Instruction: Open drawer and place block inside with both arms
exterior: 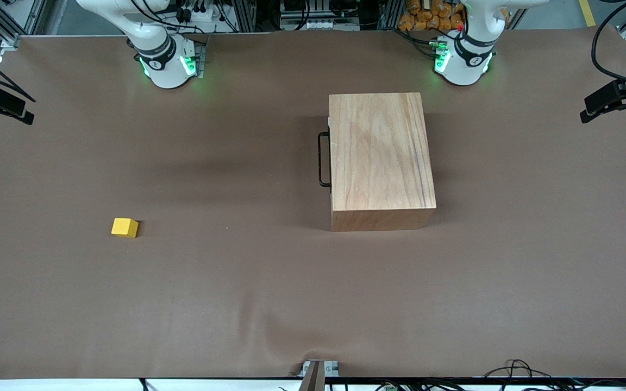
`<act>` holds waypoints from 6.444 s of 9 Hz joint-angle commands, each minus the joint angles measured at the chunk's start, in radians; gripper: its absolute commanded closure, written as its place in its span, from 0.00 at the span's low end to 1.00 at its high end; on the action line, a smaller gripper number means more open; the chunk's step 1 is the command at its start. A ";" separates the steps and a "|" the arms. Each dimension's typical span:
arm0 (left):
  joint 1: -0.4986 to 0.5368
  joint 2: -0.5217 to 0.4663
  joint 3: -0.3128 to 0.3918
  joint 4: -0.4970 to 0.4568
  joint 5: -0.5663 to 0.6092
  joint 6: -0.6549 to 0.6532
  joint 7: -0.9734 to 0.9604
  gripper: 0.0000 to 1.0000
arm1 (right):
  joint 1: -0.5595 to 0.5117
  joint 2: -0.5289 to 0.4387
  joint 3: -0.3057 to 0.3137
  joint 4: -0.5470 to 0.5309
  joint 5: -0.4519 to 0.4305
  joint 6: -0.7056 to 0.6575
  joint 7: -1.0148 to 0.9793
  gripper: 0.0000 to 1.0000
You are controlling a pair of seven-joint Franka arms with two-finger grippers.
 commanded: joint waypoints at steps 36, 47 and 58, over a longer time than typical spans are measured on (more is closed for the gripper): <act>-0.947 0.717 0.034 0.275 0.019 0.449 -1.015 0.00 | -0.005 0.038 0.010 -0.017 0.006 0.061 -0.012 0.00; -0.995 0.777 0.024 0.267 0.116 0.352 -0.978 0.00 | 0.000 0.091 0.010 -0.054 0.007 0.148 -0.011 0.00; -1.000 0.802 -0.016 0.272 0.084 0.542 -0.993 0.00 | -0.025 0.389 0.010 -0.293 0.007 0.703 -0.011 0.00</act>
